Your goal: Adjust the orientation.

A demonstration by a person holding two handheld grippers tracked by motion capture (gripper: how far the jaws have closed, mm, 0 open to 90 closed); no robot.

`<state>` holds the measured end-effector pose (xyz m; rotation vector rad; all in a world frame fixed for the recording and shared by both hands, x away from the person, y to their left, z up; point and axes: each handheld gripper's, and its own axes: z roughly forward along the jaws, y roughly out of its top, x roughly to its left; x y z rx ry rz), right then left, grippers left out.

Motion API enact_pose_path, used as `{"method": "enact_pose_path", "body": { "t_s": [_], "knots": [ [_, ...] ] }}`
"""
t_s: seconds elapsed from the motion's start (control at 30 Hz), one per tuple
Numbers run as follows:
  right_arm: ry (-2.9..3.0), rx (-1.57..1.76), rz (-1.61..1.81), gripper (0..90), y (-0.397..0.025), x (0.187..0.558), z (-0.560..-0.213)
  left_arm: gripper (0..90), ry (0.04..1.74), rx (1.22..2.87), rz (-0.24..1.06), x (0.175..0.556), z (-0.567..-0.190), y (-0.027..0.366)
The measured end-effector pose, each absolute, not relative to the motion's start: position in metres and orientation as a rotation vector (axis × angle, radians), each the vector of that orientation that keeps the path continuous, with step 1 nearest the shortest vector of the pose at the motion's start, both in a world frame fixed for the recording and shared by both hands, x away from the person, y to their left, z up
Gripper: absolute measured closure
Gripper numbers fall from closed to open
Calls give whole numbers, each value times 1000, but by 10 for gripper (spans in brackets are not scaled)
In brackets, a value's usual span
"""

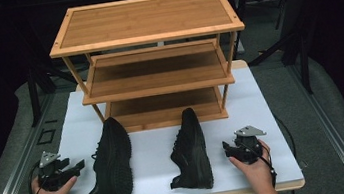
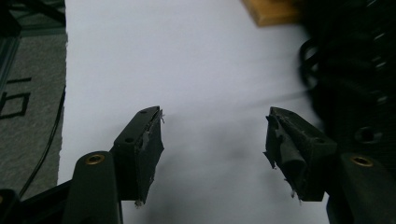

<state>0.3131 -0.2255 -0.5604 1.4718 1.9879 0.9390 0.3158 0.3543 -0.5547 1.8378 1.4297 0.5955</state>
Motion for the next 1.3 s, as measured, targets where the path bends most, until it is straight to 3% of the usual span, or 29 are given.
{"method": "enact_pose_path", "body": {
  "t_s": [0.3,0.53,1.3],
  "knots": [
    [1951,1447,971,407,-223,304,-558,406,1432,1801,544,308,-550,349],
    [1906,1453,1023,378,-224,301,-559,439,1401,1797,517,306,-549,347],
    [1918,1475,1034,400,-223,301,-560,675,1250,1822,420,293,-528,316]
  ]
}}
